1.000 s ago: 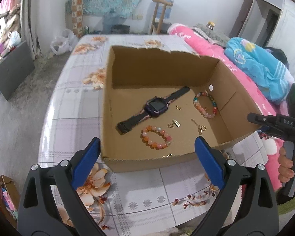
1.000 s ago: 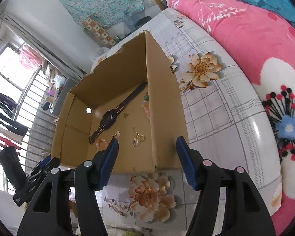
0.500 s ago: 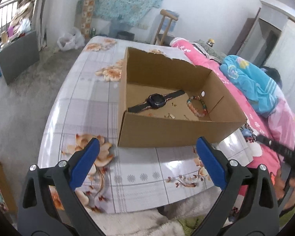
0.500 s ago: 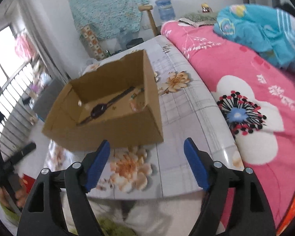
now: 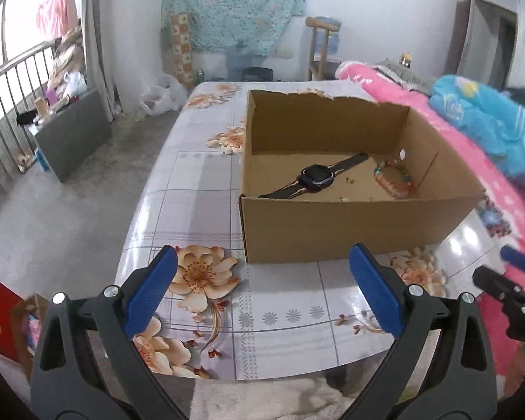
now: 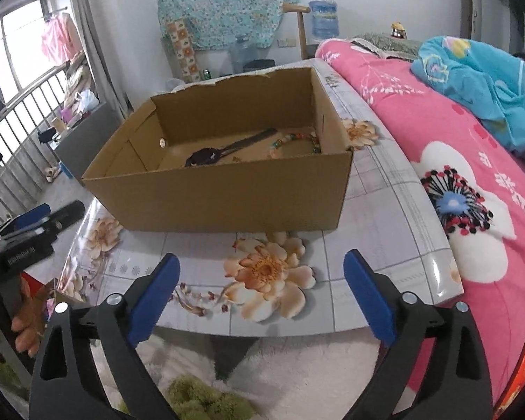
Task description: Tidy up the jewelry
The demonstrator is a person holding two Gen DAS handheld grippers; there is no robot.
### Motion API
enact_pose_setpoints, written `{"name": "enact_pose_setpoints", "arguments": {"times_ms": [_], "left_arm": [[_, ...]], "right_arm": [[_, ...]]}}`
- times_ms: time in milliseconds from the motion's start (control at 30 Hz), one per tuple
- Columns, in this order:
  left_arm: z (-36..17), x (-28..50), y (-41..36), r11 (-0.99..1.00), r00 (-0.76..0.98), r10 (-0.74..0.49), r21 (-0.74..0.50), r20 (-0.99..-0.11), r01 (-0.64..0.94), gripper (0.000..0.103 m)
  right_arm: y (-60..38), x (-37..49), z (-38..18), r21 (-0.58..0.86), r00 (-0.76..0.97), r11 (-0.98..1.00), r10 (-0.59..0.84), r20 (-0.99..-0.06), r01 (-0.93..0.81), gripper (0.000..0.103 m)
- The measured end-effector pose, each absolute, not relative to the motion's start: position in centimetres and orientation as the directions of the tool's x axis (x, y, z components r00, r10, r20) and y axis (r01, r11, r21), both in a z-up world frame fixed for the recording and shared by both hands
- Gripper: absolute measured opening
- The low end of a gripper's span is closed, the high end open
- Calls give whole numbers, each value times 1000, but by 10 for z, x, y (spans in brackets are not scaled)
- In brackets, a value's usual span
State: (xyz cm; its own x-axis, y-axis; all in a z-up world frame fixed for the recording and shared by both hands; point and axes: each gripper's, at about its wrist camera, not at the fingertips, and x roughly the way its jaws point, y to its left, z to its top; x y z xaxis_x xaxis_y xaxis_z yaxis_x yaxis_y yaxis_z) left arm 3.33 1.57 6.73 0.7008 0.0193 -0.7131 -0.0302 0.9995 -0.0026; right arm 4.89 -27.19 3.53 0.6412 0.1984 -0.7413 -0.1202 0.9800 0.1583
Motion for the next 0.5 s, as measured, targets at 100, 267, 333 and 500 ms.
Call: {"name": "enact_pose_setpoints", "arguments": {"times_ms": [100, 267, 333, 500], "left_arm": [[65, 33, 12, 999, 705, 24, 0, -708, -33, 95], [60, 37, -2, 995, 685, 86, 98, -723, -22, 95], [58, 39, -5, 995, 670, 86, 102, -738, -15, 95], [52, 42, -8, 997, 633, 73, 62, -770, -40, 95]], "right_arm": [[-266, 51, 38, 139, 652, 983, 184, -736, -120, 96], [-261, 56, 41, 130, 658, 984, 179, -731, -124, 97], [-259, 58, 41, 129, 655, 984, 176, -735, -119, 97], [-258, 64, 38, 137, 631, 984, 178, -755, -114, 97]]}}
